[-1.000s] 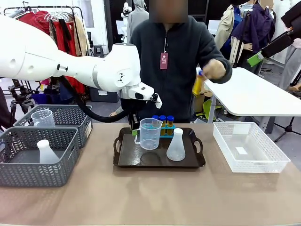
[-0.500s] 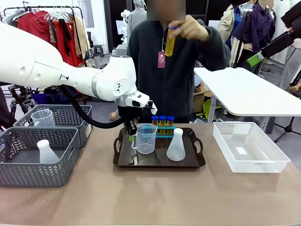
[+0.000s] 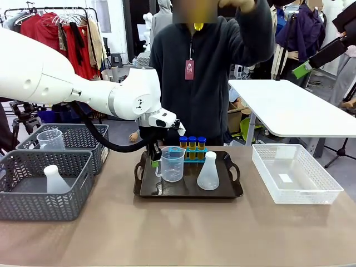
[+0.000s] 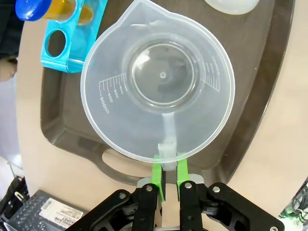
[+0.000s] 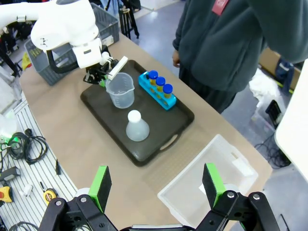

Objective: Prepare the laboratory tools.
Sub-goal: Pick up one Large Measuring Cup and place it on the Handle tray.

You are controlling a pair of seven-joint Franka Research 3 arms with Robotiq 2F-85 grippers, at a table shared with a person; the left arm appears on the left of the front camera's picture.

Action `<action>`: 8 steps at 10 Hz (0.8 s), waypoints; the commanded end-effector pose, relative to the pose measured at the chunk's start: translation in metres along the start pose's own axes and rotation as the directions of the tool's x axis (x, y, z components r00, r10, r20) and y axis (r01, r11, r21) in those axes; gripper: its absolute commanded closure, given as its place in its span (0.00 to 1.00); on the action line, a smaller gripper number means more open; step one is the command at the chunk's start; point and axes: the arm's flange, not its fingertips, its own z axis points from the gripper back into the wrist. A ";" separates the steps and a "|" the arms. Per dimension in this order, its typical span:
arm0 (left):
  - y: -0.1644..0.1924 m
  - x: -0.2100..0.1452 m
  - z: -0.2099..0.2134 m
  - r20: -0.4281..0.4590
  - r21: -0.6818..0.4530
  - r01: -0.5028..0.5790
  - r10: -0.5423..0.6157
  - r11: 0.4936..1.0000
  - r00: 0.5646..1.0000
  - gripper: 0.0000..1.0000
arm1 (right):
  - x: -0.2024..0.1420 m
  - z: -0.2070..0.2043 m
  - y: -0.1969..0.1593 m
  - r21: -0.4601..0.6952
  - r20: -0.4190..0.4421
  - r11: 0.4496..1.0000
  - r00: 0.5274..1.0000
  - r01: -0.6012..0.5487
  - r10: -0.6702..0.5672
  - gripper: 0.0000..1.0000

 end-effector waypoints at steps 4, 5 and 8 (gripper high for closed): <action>0.002 -0.012 0.005 0.018 -0.007 -0.041 0.041 0.999 0.999 0.19 | 0.000 0.001 0.000 0.014 0.011 1.000 1.000 -0.005 0.005 0.00; 0.004 -0.013 0.007 0.021 -0.006 -0.046 0.046 0.999 0.999 0.00 | 0.000 0.001 0.000 0.014 0.011 1.000 1.000 -0.005 0.005 0.00; 0.002 -0.020 0.018 0.047 -0.005 -0.059 0.059 0.998 0.997 0.00 | 0.000 0.001 0.000 0.014 0.011 1.000 1.000 -0.005 0.005 0.00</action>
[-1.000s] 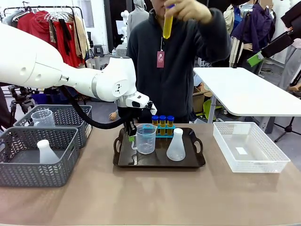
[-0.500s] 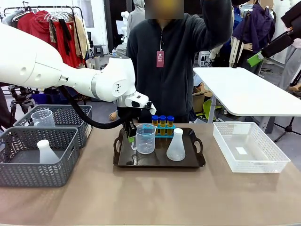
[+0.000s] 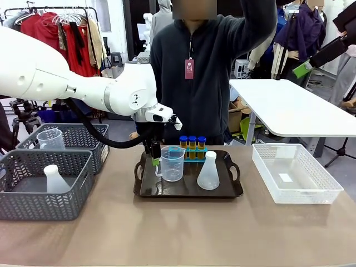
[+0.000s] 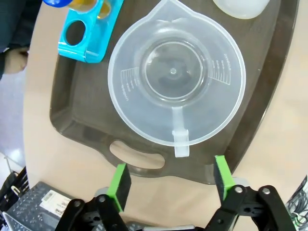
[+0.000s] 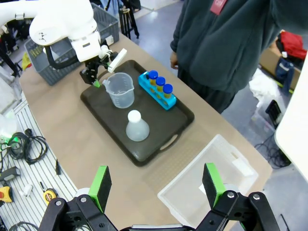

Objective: Prepare the laboratory tools.
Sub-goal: Pick up one Large Measuring Cup and place it on the Handle tray.

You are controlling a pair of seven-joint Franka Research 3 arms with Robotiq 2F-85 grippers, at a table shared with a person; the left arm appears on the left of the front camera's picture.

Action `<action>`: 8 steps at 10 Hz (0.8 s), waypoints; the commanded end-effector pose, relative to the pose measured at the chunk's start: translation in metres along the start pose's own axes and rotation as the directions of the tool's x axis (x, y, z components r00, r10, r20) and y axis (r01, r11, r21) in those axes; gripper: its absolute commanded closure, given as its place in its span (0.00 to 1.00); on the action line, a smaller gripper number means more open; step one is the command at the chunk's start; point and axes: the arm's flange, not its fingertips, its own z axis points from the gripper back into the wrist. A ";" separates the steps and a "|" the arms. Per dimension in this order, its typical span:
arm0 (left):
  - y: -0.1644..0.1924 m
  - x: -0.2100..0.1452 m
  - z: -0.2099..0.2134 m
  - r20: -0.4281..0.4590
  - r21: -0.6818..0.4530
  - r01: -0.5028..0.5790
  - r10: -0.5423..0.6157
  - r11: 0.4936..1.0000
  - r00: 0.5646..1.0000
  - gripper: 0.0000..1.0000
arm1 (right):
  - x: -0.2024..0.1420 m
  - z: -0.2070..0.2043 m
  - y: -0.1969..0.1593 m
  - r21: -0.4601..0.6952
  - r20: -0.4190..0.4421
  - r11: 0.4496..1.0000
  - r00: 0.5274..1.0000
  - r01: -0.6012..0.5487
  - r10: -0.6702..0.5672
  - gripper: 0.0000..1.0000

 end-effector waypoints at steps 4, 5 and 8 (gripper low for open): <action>-0.008 -0.027 0.022 0.045 -0.009 0.002 -0.001 1.000 0.999 0.00 | 0.000 0.001 0.000 0.014 0.011 1.000 1.000 -0.005 0.004 0.00; -0.008 -0.037 0.037 0.063 -0.015 0.008 -0.007 1.000 0.998 0.00 | 0.000 0.001 0.000 0.014 0.011 1.000 1.000 -0.005 0.004 0.00; -0.013 -0.053 0.068 0.120 -0.030 -0.001 0.005 1.000 0.993 0.00 | 0.000 0.001 0.000 0.014 0.011 1.000 1.000 -0.005 0.004 0.00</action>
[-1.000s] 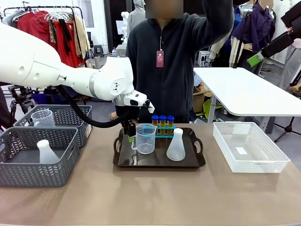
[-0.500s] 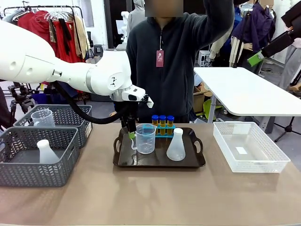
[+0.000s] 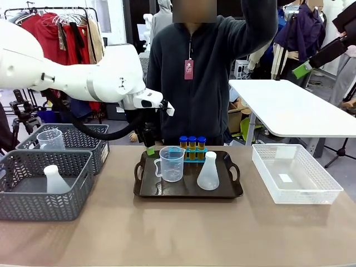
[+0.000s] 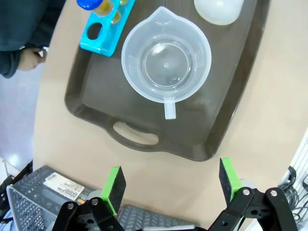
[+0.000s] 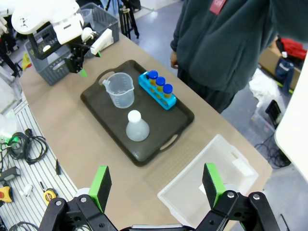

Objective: Prepare the laboratory tools.
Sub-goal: Pick up one Large Measuring Cup and place it on the Handle tray.

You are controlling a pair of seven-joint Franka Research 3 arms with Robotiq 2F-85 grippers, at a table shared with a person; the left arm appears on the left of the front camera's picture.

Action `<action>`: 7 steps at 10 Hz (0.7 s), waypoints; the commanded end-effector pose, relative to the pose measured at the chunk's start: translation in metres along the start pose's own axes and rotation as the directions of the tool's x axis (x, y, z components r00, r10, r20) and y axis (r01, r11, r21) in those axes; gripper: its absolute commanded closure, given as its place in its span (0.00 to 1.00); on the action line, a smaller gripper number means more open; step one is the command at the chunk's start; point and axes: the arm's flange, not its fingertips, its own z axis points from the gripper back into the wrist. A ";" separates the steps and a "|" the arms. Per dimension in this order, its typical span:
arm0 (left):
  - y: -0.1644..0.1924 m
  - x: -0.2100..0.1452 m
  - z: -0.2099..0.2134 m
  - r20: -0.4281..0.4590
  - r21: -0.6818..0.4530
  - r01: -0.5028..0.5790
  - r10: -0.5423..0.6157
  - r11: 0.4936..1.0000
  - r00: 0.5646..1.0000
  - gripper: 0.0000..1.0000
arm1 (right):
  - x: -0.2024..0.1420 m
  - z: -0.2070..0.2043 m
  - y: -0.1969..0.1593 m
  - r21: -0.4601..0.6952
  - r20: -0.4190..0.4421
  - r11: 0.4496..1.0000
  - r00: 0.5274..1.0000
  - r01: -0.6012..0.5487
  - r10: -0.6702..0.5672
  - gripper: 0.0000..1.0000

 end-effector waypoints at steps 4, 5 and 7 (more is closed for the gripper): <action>-0.008 -0.028 0.037 0.065 -0.043 0.056 -0.053 0.997 0.996 0.00 | 0.000 0.001 0.000 0.014 0.011 1.000 1.000 -0.005 0.005 0.00; -0.006 -0.030 0.047 0.056 -0.037 0.053 -0.051 0.998 0.997 0.00 | 0.000 0.001 0.000 0.014 0.011 1.000 1.000 -0.005 0.005 0.00; -0.006 -0.015 0.034 0.039 -0.016 0.027 -0.026 1.000 0.999 0.00 | 0.000 0.001 0.000 0.014 0.011 1.000 1.000 -0.005 0.005 0.00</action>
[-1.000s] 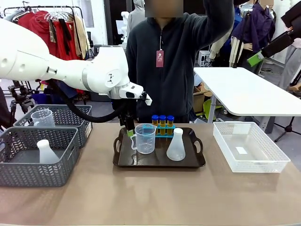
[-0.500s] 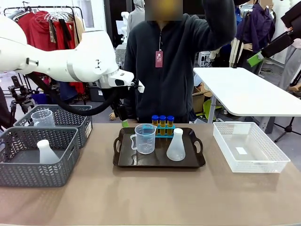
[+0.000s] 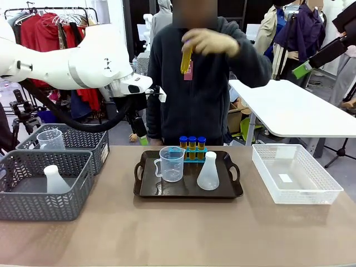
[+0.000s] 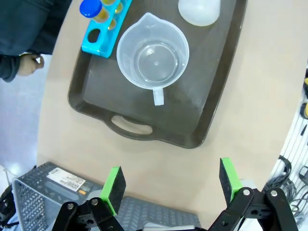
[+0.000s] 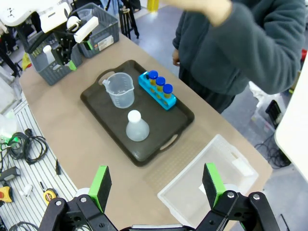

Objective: Prepare the laboratory tools.
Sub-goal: Pick up one Large Measuring Cup and place it on the Handle tray.

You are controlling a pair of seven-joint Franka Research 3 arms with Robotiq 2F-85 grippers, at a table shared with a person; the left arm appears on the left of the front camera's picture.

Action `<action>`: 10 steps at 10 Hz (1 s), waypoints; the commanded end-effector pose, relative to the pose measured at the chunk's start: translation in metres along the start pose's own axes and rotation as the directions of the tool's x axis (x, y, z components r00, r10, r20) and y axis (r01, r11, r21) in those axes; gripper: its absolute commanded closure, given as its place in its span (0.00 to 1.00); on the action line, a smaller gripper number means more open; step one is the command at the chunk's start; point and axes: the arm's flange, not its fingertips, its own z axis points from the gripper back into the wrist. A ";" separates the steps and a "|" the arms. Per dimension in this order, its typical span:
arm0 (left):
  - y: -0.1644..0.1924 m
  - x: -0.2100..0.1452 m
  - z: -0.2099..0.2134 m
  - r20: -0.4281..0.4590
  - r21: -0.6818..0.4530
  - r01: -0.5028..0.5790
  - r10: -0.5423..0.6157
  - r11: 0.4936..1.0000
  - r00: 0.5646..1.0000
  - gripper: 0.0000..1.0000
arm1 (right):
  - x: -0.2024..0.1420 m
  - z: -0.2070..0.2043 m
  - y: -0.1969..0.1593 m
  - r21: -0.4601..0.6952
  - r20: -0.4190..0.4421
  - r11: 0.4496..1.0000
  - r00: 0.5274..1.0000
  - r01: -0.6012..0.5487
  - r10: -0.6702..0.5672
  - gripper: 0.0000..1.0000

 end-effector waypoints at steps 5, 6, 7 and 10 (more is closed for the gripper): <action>0.000 0.002 -0.007 -0.003 -0.007 0.003 -0.003 1.000 1.000 0.00 | 0.000 0.001 0.000 0.014 0.011 1.000 1.000 -0.005 0.005 0.00; 0.007 -0.005 0.004 0.011 -0.034 -0.034 0.035 0.999 0.999 0.00 | 0.000 0.001 0.000 0.014 0.011 1.000 1.000 -0.005 0.005 0.00; 0.016 -0.010 0.017 0.058 -0.056 -0.047 0.050 0.997 0.997 0.00 | 0.000 0.001 0.000 0.014 0.011 1.000 1.000 -0.005 0.005 0.00; 0.041 -0.031 0.060 0.188 -0.104 -0.050 0.069 0.993 0.980 0.00 | 0.000 0.001 0.000 0.014 0.011 1.000 1.000 -0.005 0.005 0.00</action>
